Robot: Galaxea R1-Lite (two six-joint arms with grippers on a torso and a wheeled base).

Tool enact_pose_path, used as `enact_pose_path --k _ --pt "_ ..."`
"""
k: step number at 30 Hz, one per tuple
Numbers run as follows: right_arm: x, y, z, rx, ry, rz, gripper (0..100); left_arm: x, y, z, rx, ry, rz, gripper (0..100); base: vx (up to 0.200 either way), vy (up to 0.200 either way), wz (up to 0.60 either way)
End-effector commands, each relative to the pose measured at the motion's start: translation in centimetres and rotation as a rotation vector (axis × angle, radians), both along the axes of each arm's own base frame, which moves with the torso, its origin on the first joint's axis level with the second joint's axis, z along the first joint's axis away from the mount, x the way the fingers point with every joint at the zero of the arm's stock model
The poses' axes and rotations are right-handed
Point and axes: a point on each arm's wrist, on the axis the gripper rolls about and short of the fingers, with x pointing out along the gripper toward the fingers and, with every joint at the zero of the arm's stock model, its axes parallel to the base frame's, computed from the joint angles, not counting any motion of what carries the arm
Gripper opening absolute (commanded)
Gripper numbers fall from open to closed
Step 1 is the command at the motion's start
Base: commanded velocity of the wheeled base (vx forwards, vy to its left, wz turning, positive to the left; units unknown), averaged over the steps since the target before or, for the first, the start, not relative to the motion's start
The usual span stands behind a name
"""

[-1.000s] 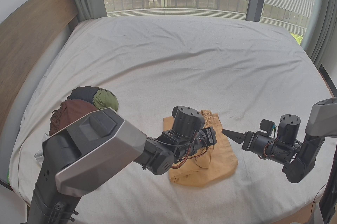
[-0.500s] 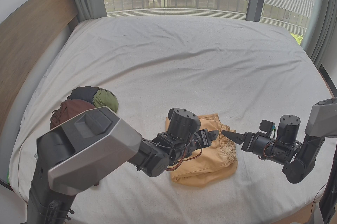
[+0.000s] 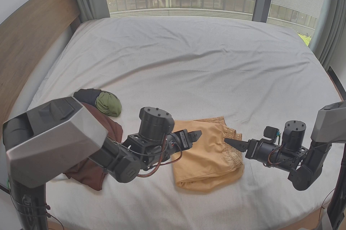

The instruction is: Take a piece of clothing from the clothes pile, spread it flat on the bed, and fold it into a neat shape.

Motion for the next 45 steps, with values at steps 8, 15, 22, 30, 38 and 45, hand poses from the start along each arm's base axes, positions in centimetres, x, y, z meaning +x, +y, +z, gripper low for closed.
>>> enact_pose_path --k 8,15,22,30,38,45 --pt "-0.4 0.6 -1.2 -0.018 0.040 0.016 100 -1.5 8.1 0.9 0.010 -0.041 0.077 100 0.000 0.000 0.00" --pt "-0.8 1.3 -1.2 -0.024 0.041 0.029 100 -3.3 13.8 1.1 -0.011 -0.056 0.100 100 0.000 0.000 0.00" --pt "-0.7 1.1 -1.2 -0.025 0.046 0.023 100 -5.4 18.9 0.4 0.025 -0.097 0.070 100 0.000 0.000 0.00" --pt "-0.9 0.7 -1.7 -0.036 0.070 0.013 100 -6.8 22.4 -1.2 0.205 -0.238 0.002 100 0.000 0.000 0.00" --pt "0.4 -1.4 -3.5 -0.089 0.179 -0.062 100 -7.7 23.8 -3.8 0.431 -0.291 -0.080 100 0.000 0.000 0.00" --pt "0.7 -2.6 -4.0 -0.108 0.218 -0.095 100 -8.1 24.0 -4.0 0.455 -0.285 -0.094 100 0.000 0.000 0.00"
